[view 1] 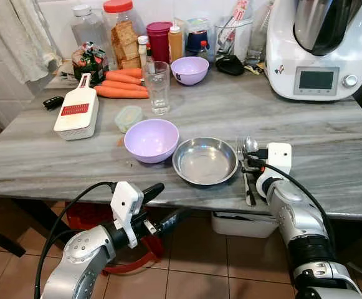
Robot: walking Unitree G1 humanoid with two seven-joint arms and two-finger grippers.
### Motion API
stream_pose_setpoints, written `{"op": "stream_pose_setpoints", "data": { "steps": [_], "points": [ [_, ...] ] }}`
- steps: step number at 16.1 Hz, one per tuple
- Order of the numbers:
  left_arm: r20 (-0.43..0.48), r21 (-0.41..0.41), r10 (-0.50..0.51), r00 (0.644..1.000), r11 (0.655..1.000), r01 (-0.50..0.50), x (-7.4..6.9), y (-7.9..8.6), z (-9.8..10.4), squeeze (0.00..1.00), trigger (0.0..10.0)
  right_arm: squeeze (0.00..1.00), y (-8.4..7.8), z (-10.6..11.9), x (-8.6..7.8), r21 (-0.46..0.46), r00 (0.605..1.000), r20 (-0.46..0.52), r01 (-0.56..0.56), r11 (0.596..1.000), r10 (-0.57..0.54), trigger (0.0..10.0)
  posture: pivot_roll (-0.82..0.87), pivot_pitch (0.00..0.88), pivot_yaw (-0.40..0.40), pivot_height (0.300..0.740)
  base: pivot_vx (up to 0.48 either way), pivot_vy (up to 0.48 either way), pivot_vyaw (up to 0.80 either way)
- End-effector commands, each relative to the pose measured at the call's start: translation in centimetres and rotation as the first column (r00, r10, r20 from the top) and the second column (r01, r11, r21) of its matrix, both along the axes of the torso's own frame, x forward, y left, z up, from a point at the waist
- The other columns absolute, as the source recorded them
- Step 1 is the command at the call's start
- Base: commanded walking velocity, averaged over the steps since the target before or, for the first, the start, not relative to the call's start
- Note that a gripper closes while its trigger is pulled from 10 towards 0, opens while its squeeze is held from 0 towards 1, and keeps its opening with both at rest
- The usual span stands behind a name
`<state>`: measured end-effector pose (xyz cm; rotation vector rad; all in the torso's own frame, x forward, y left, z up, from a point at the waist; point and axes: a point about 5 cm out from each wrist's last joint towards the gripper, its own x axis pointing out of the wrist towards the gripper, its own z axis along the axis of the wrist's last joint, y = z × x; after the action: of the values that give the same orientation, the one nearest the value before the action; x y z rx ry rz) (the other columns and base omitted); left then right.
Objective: Setting the table
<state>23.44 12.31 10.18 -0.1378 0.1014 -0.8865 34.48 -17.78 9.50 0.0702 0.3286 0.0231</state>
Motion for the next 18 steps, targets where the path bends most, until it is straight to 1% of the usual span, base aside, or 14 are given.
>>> {"op": "stream_pose_setpoints", "data": {
  "steps": [1,2,7,10,12,15,18],
  "points": [
    [0.014,0.013,-0.006,1.000,1.000,0.006,0.1,0.0,0.4,0.00,10.0,0.36,0.3,-1.1,-0.5,0.006,0.999,-0.047,-0.008,1.000,0.008,10.0,-0.02,0.036,0.078,0.740,0.000,0.000,0.00],
    [0.012,0.013,-0.009,1.000,1.000,0.009,0.1,0.0,0.3,0.00,10.0,1.00,0.2,-1.2,-0.6,0.009,0.999,-0.050,0.002,1.000,-0.002,10.0,-0.02,0.036,0.080,0.740,0.000,0.000,0.00],
    [0.006,0.015,-0.014,1.000,1.000,0.014,0.2,-0.1,0.1,0.00,10.0,1.00,-0.2,-1.3,-0.7,-0.011,0.998,-0.050,0.030,0.999,-0.031,10.0,-0.02,0.033,0.079,0.740,0.000,0.000,0.00],
    [0.004,0.015,-0.014,1.000,1.000,0.014,0.2,0.0,0.0,0.00,10.0,1.00,-0.1,-1.3,-0.8,-0.032,0.999,-0.041,0.033,0.999,-0.035,10.0,-0.02,0.033,0.077,0.740,0.000,0.000,0.00],
    [0.006,0.014,-0.013,1.000,1.000,0.013,0.2,0.0,0.0,0.00,10.0,1.00,-0.2,-0.8,-1.0,-0.043,0.999,0.006,0.050,0.998,-0.050,10.0,-0.02,0.033,0.078,0.740,0.000,0.000,0.00],
    [0.002,0.005,-0.045,0.999,0.999,0.045,0.3,0.2,0.2,0.00,10.0,1.00,-0.9,0.7,-1.2,-0.015,0.991,0.090,0.102,0.995,-0.100,10.0,-0.02,0.027,0.080,0.740,0.000,0.000,0.00],
    [0.000,0.008,-0.058,0.998,0.998,0.058,0.4,0.2,0.2,0.00,10.0,1.00,-1.3,1.4,-1.7,-0.004,0.984,0.127,0.127,0.992,-0.125,10.0,-0.02,0.025,0.082,0.740,0.000,0.000,0.00]
  ]
}}
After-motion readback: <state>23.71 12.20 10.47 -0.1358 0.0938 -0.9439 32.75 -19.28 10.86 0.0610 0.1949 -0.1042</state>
